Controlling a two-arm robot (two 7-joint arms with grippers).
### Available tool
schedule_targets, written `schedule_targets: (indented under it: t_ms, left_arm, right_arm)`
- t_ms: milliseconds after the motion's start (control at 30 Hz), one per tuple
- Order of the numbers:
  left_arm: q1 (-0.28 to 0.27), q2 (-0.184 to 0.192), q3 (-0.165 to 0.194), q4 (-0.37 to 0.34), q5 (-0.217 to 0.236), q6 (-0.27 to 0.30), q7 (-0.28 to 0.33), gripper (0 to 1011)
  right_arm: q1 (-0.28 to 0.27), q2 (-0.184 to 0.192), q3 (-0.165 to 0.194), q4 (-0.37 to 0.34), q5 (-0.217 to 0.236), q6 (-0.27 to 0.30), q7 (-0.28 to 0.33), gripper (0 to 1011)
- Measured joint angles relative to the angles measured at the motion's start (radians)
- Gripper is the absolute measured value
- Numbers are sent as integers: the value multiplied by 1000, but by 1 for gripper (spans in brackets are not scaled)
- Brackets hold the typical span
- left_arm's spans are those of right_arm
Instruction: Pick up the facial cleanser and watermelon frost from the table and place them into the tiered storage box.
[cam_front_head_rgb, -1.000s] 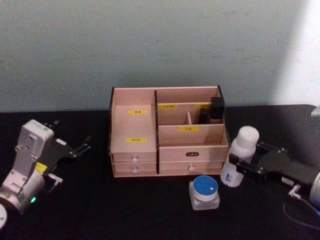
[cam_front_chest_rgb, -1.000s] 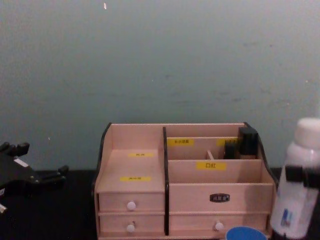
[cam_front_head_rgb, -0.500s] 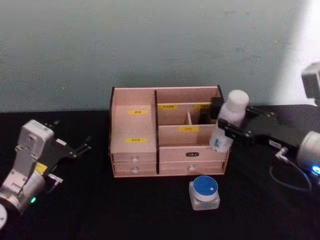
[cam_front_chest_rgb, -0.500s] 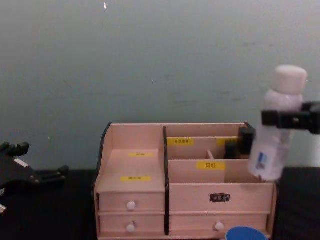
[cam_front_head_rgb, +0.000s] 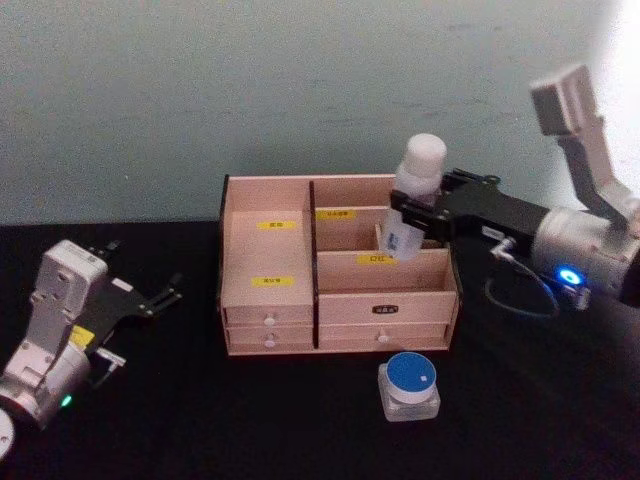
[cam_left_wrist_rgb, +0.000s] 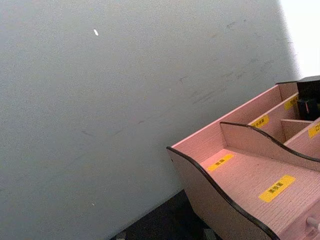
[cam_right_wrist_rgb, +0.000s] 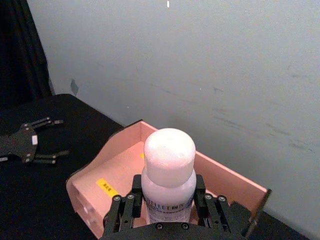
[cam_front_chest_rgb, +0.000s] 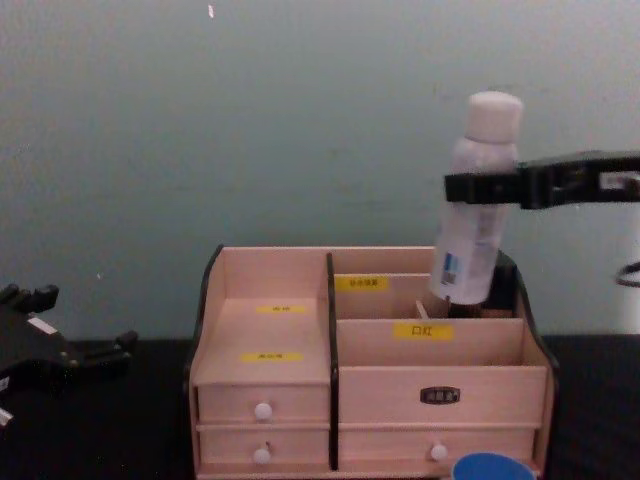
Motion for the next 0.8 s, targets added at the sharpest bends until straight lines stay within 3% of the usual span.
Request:
schedule_targets:
  t_ms: [300, 800]
  left_arm:
    - [0, 0, 0, 0, 0, 0, 0, 1001]
    - [0, 0, 0, 0, 0, 0, 0, 1002]
  right_arm:
    - [95, -71, -48, 103, -23, 15, 2, 596]
    - [162, -143, -85, 223, -58, 31, 1, 596]
